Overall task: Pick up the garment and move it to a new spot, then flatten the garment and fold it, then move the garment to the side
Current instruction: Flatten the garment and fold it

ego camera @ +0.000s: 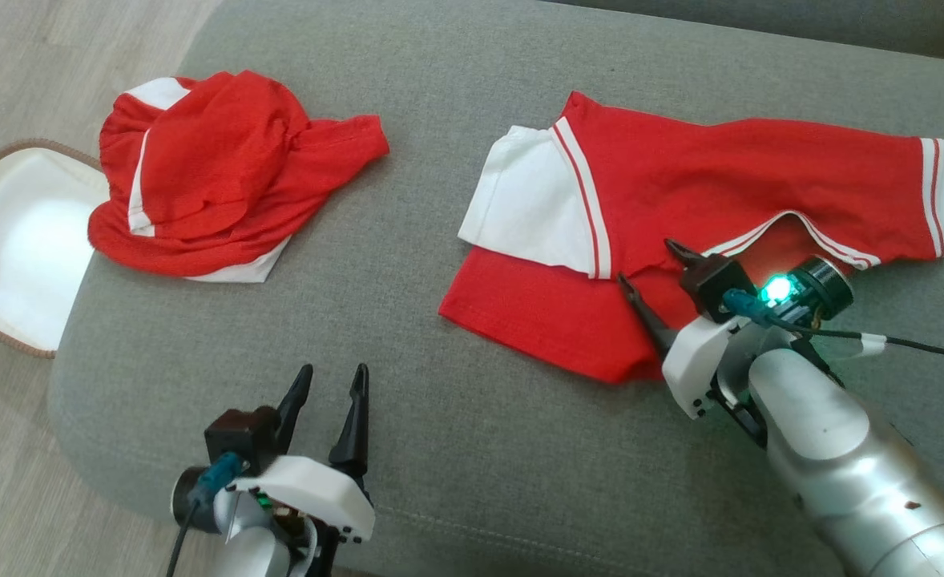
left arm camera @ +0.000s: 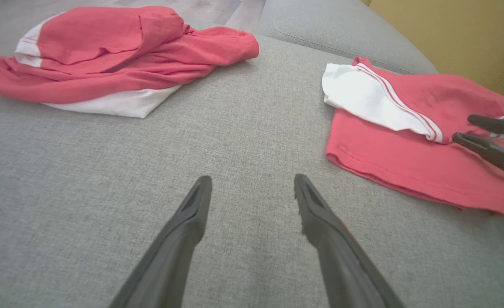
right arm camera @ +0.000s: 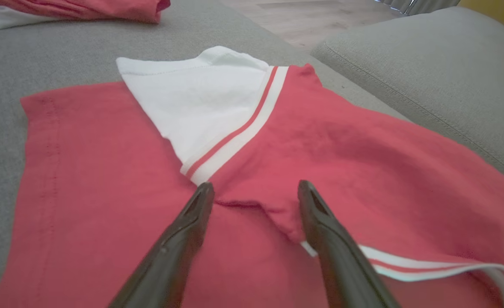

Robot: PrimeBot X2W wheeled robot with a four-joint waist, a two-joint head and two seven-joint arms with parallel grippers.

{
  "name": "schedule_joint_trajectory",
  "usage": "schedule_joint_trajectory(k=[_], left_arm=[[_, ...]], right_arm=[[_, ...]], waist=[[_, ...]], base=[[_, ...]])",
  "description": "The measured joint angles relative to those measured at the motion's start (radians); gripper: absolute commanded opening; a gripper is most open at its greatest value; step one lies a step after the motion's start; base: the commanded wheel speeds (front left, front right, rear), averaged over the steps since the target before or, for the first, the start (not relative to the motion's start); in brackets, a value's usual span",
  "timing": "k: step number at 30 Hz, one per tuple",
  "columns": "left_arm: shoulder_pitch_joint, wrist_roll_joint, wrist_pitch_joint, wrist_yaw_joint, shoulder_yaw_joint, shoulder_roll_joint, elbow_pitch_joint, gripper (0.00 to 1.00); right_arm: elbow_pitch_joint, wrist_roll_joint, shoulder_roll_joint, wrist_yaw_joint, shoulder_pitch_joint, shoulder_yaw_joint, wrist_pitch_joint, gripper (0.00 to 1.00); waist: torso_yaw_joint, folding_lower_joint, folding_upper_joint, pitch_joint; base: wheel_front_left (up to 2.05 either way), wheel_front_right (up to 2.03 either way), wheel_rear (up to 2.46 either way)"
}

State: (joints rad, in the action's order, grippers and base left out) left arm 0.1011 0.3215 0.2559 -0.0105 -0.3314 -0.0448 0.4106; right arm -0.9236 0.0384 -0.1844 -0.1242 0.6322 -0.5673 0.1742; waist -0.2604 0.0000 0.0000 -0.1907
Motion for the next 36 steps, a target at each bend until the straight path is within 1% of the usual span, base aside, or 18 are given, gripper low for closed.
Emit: schedule_joint_trajectory(k=[9,15,21,22,24,25,26,27,28,29,32,36], left_arm=[[-0.007,0.007,0.0,-0.004,-0.003,0.0,-0.014,1.0],[-0.006,0.007,0.0,-0.004,-0.008,0.0,-0.019,1.0],[-0.004,0.007,0.0,-0.004,-0.007,0.0,-0.017,1.0],[-0.003,0.007,0.0,-0.004,-0.007,0.0,-0.017,1.0],[0.0,0.015,0.0,-0.004,-0.008,0.0,-0.017,1.0],[0.004,0.017,0.0,-0.004,-0.008,0.0,-0.017,1.0],[0.006,0.017,0.0,-0.004,-0.008,0.0,-0.017,1.0],[0.007,0.017,0.0,-0.004,-0.008,0.0,-0.017,1.0],[0.007,0.017,0.0,-0.004,-0.008,0.0,-0.018,1.0],[0.007,0.017,0.0,-0.004,-0.008,0.0,-0.017,1.0],[0.007,0.017,0.0,-0.004,-0.008,0.0,-0.018,1.0],[0.007,0.017,0.0,-0.004,-0.008,0.0,-0.019,1.0]], right_arm=[[-0.025,0.033,-0.039,0.0,0.007,-0.072,-0.001,1.0],[-0.036,0.029,-0.045,0.0,0.051,-0.073,-0.009,1.0],[-0.062,-0.01,-0.044,0.0,0.073,-0.064,-0.02,1.0],[-0.066,-0.018,-0.043,0.0,0.079,-0.065,-0.023,0.95],[-0.075,-0.022,-0.037,0.0,0.09,-0.064,-0.03,0.92],[-0.078,-0.025,-0.035,0.0,0.096,-0.065,-0.03,0.85],[-0.078,-0.026,-0.033,0.0,0.099,-0.062,-0.028,0.67],[-0.078,-0.027,-0.031,0.0,0.099,-0.062,-0.025,0.43],[-0.079,-0.027,-0.03,0.0,0.1,-0.061,-0.02,0.11],[-0.078,-0.026,-0.027,0.0,0.1,-0.053,-0.009,0.0],[-0.076,-0.022,-0.023,0.0,0.11,-0.031,0.012,0.0],[-0.055,-0.008,-0.023,0.0,0.172,0.019,0.032,0.0]], waist=[[0.022,0.0,0.0,-0.004],[0.027,0.0,0.0,-0.022],[0.016,0.0,0.0,-0.037],[0.014,0.0,0.0,-0.039],[0.009,0.0,0.0,-0.043],[0.007,0.0,0.0,-0.045],[0.006,0.0,0.0,-0.046],[0.004,0.0,0.0,-0.047],[0.003,0.0,0.0,-0.047],[0.003,0.0,0.0,-0.048],[0.005,0.0,0.0,-0.046],[0.007,0.0,0.0,-0.046]], base=[[0.0,0.0,0.0],[0.0,0.0,0.0],[0.0,0.0,0.0],[0.0,0.0,0.0],[0.0,0.0,0.0],[0.0,0.0,0.0],[0.0,0.0,0.0],[0.0,0.0,0.0],[0.0,0.0,0.0],[0.0,0.0,0.0],[0.0,0.0,0.0],[0.0,0.0,0.0]])
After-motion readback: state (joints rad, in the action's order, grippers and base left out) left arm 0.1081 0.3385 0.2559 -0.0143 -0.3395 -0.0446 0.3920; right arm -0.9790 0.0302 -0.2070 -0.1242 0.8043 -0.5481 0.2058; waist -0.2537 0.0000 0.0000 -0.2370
